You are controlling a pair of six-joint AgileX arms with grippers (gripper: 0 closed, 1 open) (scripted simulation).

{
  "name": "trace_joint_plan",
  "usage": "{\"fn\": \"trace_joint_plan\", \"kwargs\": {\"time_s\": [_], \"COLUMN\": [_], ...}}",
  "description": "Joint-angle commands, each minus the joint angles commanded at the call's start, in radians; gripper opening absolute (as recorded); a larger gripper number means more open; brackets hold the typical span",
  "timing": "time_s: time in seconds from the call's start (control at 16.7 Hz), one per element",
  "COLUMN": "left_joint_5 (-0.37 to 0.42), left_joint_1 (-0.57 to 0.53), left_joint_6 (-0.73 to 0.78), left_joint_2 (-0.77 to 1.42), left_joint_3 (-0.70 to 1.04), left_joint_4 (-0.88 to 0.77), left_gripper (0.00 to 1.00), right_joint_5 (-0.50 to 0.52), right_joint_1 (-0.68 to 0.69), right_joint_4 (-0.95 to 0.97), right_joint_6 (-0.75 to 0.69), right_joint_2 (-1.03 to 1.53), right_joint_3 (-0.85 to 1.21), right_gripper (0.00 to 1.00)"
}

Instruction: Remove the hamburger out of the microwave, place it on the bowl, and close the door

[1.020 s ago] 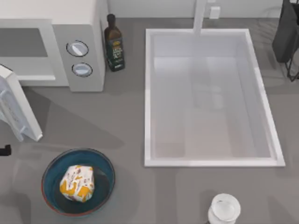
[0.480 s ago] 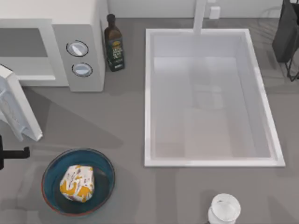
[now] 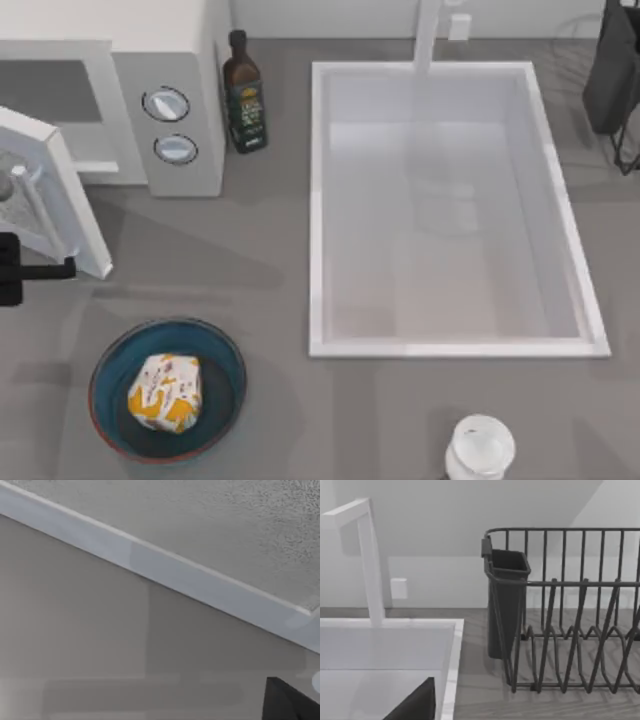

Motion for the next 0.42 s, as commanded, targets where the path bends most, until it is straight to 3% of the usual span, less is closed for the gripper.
{"fn": "trace_joint_plan", "kwargs": {"time_s": [0.42], "left_joint_5": [-0.012], "left_joint_1": [-0.019], "left_joint_6": [-0.011], "left_joint_2": [0.211], "left_joint_3": [0.129], "left_joint_4": [0.094], "left_gripper": [0.00], "right_joint_5": [0.000], "right_joint_1": [0.000], "right_joint_4": [0.000], "right_joint_6": [0.000], "right_joint_2": [0.000], "right_joint_3": [0.000], "right_gripper": [1.00]}}
